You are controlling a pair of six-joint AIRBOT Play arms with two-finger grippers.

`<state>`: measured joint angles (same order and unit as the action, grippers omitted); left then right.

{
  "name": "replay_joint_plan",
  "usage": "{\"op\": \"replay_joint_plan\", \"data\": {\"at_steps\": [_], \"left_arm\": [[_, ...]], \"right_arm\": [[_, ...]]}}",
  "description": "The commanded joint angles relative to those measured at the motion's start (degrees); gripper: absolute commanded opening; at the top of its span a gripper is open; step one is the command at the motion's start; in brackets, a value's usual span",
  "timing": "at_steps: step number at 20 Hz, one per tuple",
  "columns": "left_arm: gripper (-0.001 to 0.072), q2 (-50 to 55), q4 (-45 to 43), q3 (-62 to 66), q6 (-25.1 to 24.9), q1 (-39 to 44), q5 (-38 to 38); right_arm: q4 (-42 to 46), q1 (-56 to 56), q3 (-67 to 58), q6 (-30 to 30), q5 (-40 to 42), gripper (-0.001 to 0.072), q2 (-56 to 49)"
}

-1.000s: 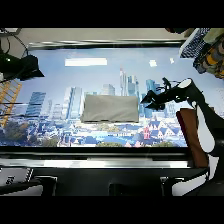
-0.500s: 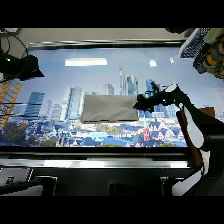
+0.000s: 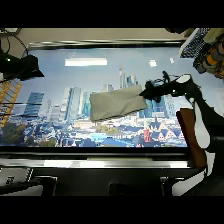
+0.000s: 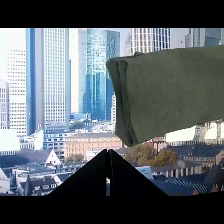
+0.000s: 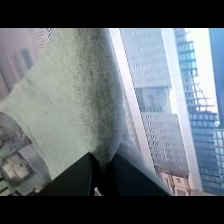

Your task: Fold the clothes and pants, and hang the long-sleeved shirts on hangers.

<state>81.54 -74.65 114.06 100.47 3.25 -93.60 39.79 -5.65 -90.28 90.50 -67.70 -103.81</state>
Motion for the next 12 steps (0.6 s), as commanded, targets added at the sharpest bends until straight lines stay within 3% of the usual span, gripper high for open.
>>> {"op": "replay_joint_plan", "data": {"at_steps": [1,12], "left_arm": [[0.0019,0.00,0.00,0.00,-0.02,-0.07,0.00],[0.0019,0.02,0.00,0.00,0.00,-0.07,0.02]], "right_arm": [[0.61,-5.14,-3.67,5.88,1.90,0.0036,2.40],[26.99,-20.79,-11.26,32.87,2.80,0.0036,13.75]]}}
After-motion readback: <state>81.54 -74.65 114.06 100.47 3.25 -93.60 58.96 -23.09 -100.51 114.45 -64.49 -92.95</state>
